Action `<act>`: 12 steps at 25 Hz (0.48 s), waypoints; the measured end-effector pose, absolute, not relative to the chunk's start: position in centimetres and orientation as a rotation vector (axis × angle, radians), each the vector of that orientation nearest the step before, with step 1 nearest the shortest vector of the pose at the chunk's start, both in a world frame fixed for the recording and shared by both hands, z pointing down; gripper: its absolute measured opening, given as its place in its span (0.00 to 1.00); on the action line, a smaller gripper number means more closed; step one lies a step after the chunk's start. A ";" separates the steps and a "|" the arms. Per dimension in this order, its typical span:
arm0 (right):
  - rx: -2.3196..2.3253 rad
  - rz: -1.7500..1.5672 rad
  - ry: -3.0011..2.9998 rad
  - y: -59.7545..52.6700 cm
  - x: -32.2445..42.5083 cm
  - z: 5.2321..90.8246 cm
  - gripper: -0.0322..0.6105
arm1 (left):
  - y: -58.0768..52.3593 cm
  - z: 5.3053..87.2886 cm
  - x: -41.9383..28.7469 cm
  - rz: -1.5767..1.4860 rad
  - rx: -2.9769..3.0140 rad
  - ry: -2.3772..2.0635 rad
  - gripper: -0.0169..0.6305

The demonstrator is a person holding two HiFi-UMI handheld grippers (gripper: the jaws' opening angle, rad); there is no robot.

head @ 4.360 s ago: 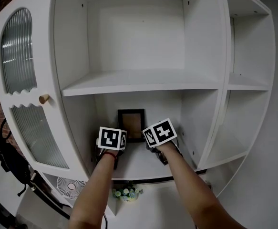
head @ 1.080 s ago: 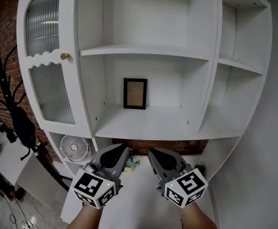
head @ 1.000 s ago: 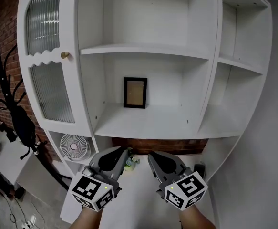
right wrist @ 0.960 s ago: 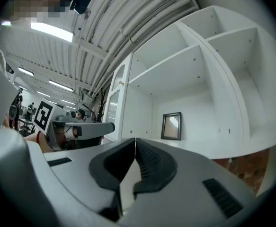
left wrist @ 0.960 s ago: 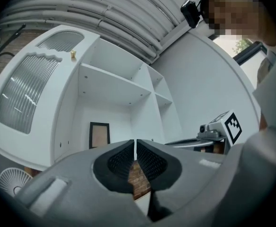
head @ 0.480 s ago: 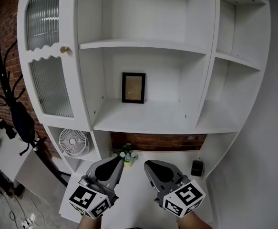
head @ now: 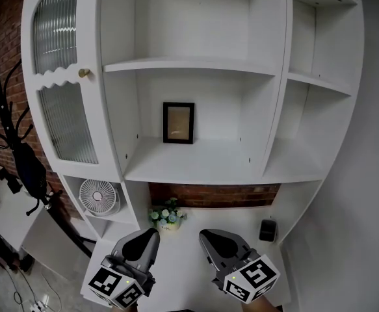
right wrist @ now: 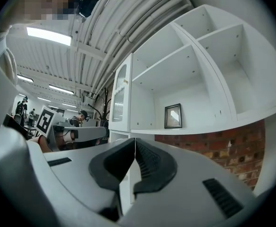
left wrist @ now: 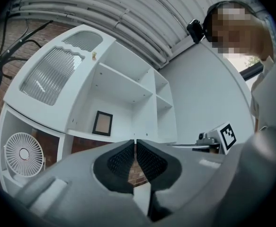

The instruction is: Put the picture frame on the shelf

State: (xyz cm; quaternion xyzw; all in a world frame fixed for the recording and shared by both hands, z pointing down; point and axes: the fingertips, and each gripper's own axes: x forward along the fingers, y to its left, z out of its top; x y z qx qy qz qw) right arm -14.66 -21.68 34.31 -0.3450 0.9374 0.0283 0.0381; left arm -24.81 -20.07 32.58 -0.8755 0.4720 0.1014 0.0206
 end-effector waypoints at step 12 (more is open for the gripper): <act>-1.050 0.050 2.897 -22.0 -15.3 35.1 0.08 | -20.2 33.5 -24.9 0.325 -2.737 1.453 0.06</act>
